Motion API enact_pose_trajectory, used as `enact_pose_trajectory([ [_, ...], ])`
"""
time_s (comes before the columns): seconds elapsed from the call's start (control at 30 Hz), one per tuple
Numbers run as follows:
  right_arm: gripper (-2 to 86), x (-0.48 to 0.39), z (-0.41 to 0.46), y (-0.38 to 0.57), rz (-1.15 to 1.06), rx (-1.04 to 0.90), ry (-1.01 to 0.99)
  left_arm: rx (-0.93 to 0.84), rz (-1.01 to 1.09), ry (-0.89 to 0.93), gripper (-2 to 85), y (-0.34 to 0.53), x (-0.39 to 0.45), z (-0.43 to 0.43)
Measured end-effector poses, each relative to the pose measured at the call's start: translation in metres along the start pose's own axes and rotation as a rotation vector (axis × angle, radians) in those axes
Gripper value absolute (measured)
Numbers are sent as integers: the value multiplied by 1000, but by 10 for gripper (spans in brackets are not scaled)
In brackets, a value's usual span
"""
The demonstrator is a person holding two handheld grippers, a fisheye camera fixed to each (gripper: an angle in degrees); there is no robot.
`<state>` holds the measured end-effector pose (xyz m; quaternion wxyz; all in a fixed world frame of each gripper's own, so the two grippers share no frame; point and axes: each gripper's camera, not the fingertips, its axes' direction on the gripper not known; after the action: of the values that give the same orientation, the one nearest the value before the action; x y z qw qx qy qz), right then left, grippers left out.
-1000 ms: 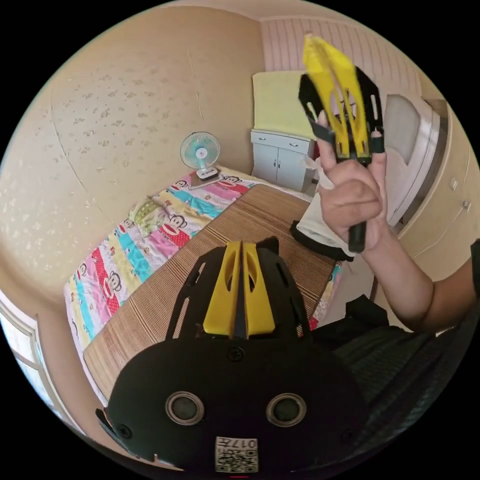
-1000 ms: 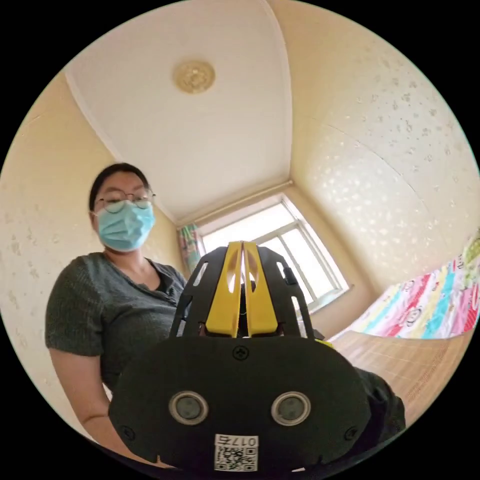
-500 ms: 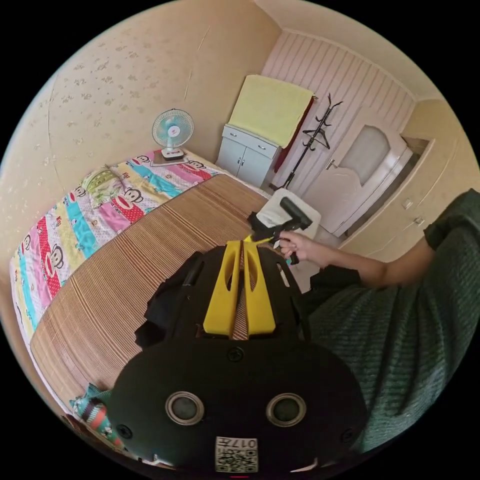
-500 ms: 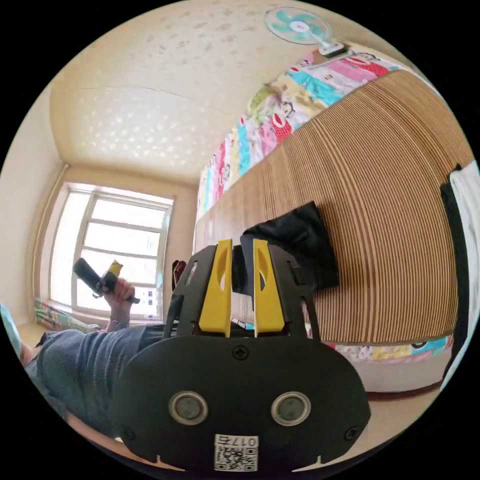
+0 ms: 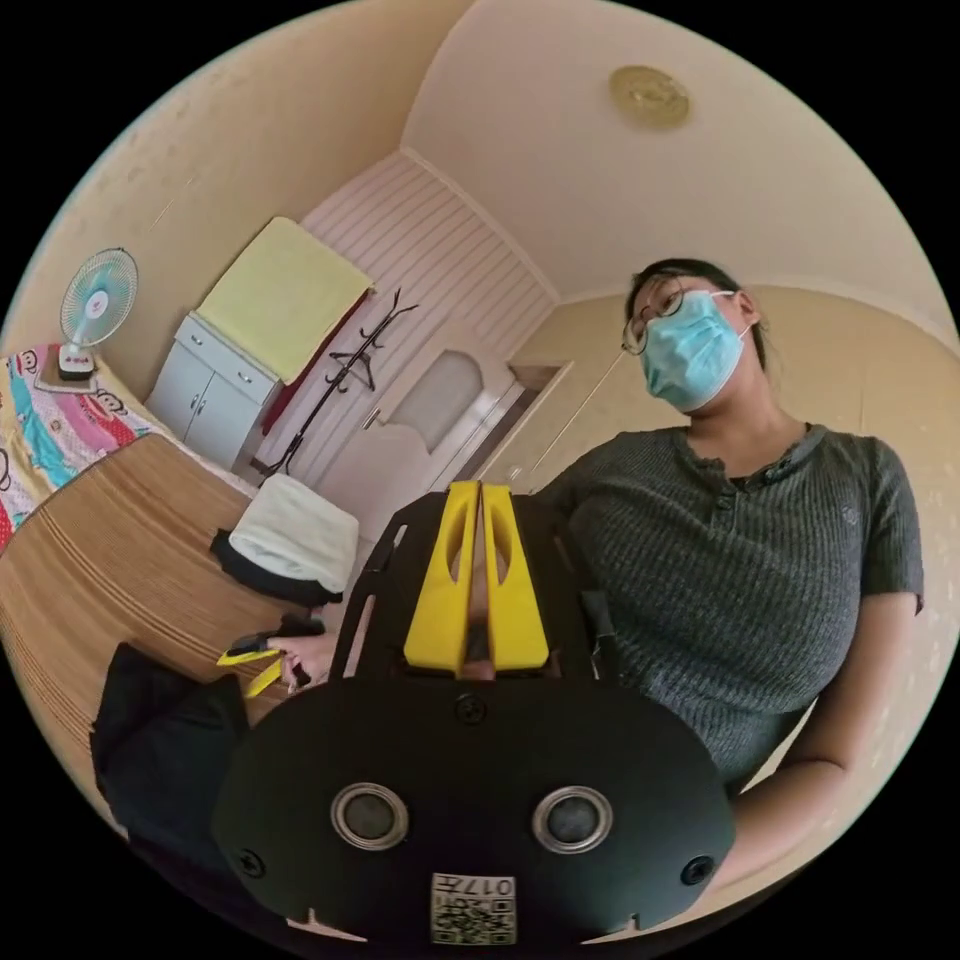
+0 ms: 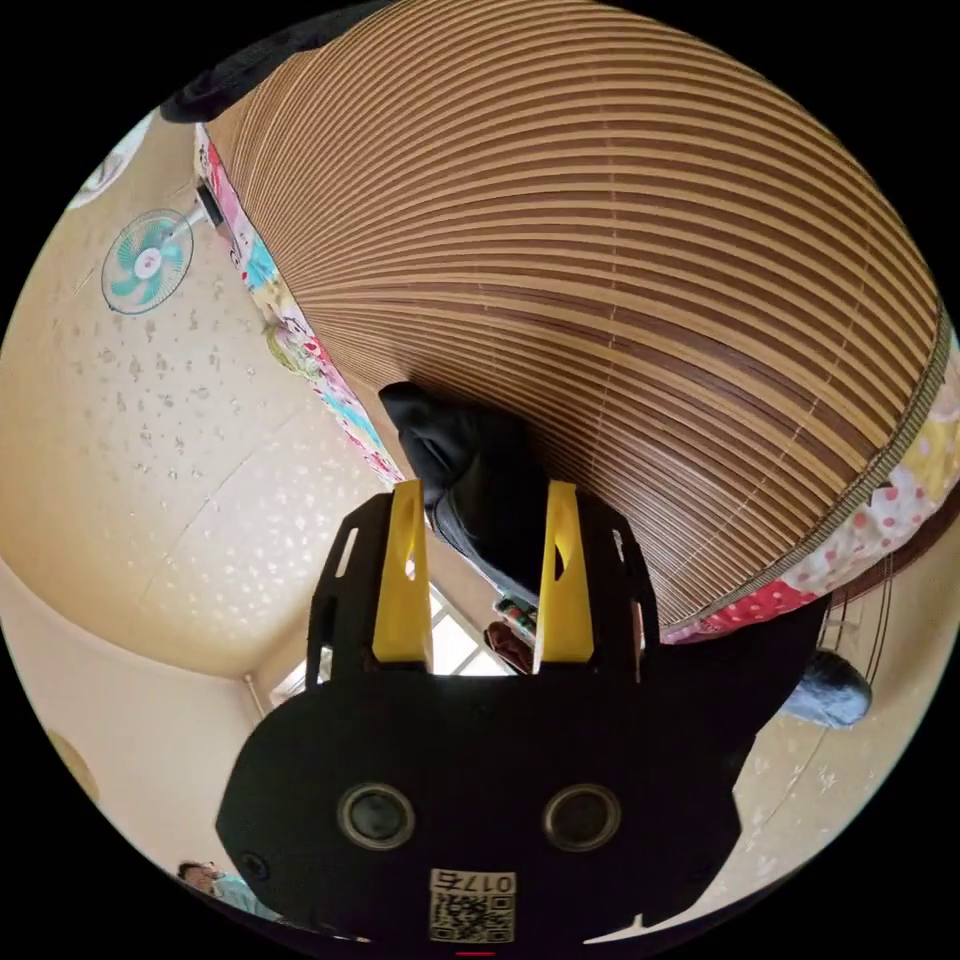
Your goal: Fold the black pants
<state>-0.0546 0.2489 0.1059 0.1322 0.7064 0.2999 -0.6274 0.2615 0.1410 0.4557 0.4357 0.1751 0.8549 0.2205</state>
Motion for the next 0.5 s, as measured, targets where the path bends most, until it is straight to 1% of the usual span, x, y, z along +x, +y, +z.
enact_pose_trajectory([
  [0.03, 144, 2, -1, -4, 15, -4, -13, 84, 9, 37, -10, -6, -8, -3],
  [0.07, 129, 5, -2, -13, 41, -16, -34, 177, 6, 35, -10, -9, -18, -7],
  [0.1, 109, 7, -4, -21, 58, -29, -74, 222, 3, 19, -10, -11, -22, -9],
  [0.17, 83, 10, -9, -31, 64, -46, -172, 340, -9, -84, -10, -17, -40, -12],
  [0.2, 66, 10, -15, -36, 46, -55, -240, 344, -15, -116, -10, -19, -44, -11],
  [0.27, 53, 4, -25, -43, 8, -75, -302, 253, -64, -257, -9, -37, -65, 5],
  [0.3, 50, -9, -34, -46, -64, -95, -320, 215, -81, -297, -9, -42, -71, 11],
  [0.33, 50, -19, -38, -47, -117, -113, -319, 130, -114, -375, -9, -53, -83, 26],
  [0.37, 49, -42, -44, -45, -229, -162, -306, 32, -144, -457, -8, -63, -98, 45],
  [0.4, 48, -67, -49, -39, -328, -217, -299, -18, -164, -505, -7, -68, -106, 55],
  [0.47, 48, -108, -51, -25, -465, -310, -300, -199, -247, -744, 3, -84, -144, 99],
  [0.5, 48, -135, -50, -12, -553, -383, -304, -235, -268, -817, 8, -87, -155, 110],
])
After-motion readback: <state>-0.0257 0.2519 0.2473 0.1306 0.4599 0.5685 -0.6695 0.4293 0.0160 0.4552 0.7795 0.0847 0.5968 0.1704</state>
